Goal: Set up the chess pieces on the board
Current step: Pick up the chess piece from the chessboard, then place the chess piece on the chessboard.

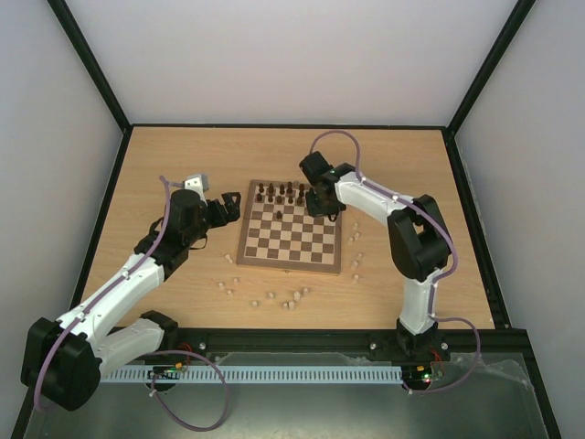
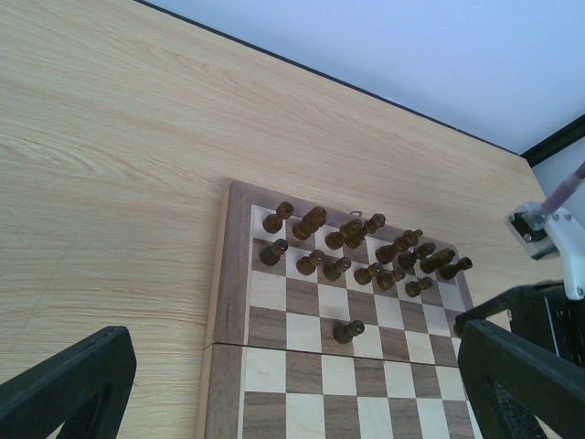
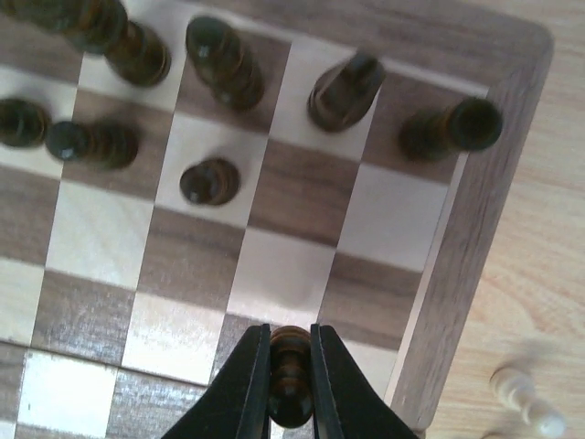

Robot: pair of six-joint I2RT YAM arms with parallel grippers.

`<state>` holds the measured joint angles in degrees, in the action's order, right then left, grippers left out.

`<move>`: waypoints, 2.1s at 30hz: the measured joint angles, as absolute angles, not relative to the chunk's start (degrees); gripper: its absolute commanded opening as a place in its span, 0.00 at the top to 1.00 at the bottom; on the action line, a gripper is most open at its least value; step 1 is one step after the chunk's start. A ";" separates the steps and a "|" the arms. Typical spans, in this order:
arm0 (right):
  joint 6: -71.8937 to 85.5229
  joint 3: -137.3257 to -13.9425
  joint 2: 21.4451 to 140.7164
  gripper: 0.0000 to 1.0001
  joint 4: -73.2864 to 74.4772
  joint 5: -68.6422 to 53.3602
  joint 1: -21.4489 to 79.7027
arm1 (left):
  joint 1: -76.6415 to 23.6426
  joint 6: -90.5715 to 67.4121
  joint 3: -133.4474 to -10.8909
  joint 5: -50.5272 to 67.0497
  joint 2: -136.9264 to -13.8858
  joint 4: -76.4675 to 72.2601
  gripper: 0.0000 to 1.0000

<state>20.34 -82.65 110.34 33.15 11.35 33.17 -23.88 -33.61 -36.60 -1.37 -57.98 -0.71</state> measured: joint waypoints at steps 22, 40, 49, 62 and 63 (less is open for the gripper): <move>19.09 -92.27 118.56 0.92 33.23 10.79 30.55 | -23.88 -33.61 -36.60 -1.63 -57.98 -0.69 0.00; 18.85 -92.29 119.57 0.85 33.26 11.03 30.30 | -23.88 -33.61 -36.60 -1.61 -57.98 -0.69 0.00; 18.85 -92.31 119.59 0.85 33.23 11.22 30.26 | -23.88 -33.61 -36.60 -1.61 -57.98 -0.67 0.01; 18.85 -92.42 119.61 0.83 33.23 12.05 30.00 | -23.88 -33.61 -36.60 -1.61 -57.93 -0.56 0.00; 18.85 -92.42 119.61 0.80 33.23 12.05 30.00 | -23.88 -33.61 -36.60 -1.61 -57.89 -0.54 0.00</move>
